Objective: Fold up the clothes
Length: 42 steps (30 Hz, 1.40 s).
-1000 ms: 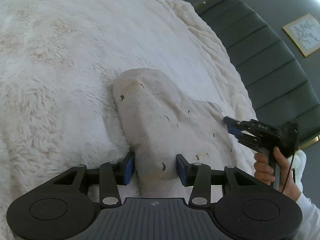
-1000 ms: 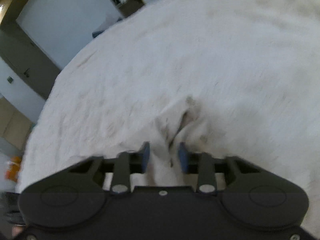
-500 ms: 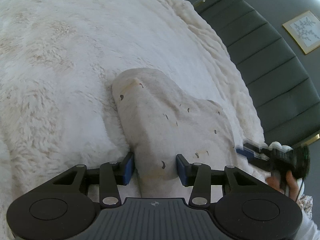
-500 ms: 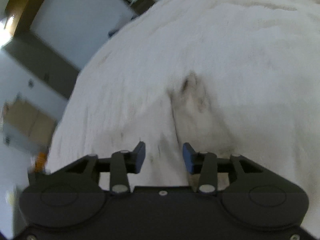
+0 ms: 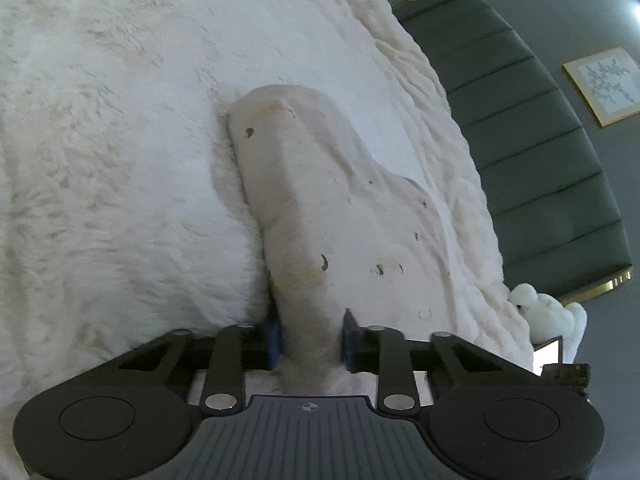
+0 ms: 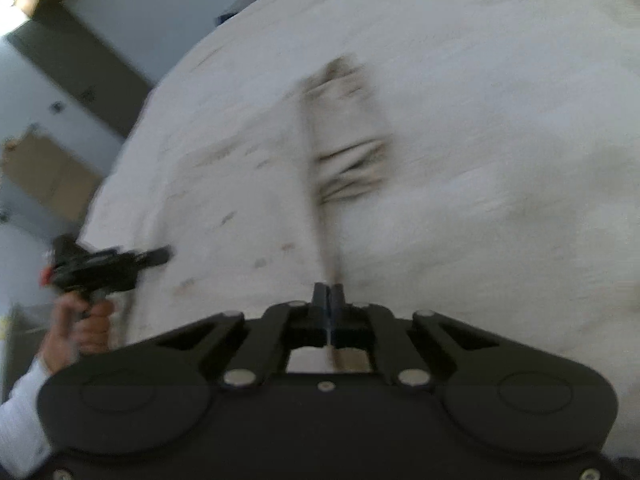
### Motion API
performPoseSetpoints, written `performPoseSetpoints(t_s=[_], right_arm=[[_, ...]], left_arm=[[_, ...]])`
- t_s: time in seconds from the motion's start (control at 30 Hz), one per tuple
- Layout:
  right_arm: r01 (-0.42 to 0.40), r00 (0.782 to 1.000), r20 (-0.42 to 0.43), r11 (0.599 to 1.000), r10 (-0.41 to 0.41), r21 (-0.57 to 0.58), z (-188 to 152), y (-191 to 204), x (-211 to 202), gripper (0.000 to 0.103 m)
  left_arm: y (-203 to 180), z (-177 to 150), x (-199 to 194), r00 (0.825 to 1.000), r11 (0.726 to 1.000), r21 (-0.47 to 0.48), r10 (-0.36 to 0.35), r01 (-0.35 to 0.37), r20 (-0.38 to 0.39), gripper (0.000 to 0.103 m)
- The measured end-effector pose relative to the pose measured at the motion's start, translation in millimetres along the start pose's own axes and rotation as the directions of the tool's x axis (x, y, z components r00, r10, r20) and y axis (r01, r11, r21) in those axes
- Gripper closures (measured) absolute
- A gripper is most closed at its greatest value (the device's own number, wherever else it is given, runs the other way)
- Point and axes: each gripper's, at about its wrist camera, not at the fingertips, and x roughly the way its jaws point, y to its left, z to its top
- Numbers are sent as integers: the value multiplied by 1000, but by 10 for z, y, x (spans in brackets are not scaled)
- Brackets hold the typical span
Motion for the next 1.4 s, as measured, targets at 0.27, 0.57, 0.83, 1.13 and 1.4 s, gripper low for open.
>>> performPoseSetpoints(t_s=[0.27, 0.57, 0.83, 1.13, 1.4], right_arm=[[-110, 993, -35, 994, 111, 22, -229, 67, -302, 63], [-79, 990, -116, 997, 81, 22, -449, 199, -209, 102], [1, 998, -68, 1000, 1, 27, -401, 98, -404, 103], [41, 999, -37, 999, -40, 16, -321, 141, -332, 49], [-76, 996, -37, 987, 82, 140, -219, 1, -18, 54]], left_arm=[[-113, -15, -24, 999, 1000, 24, 14, -13, -40, 68], [-93, -80, -46, 998, 1000, 25, 10, -8, -64, 67], [-69, -91, -65, 998, 1000, 28, 5, -3, -67, 67], [-70, -58, -80, 998, 1000, 23, -5, 7, -70, 61], [-67, -23, -77, 999, 1000, 22, -8, 10, -51, 56]])
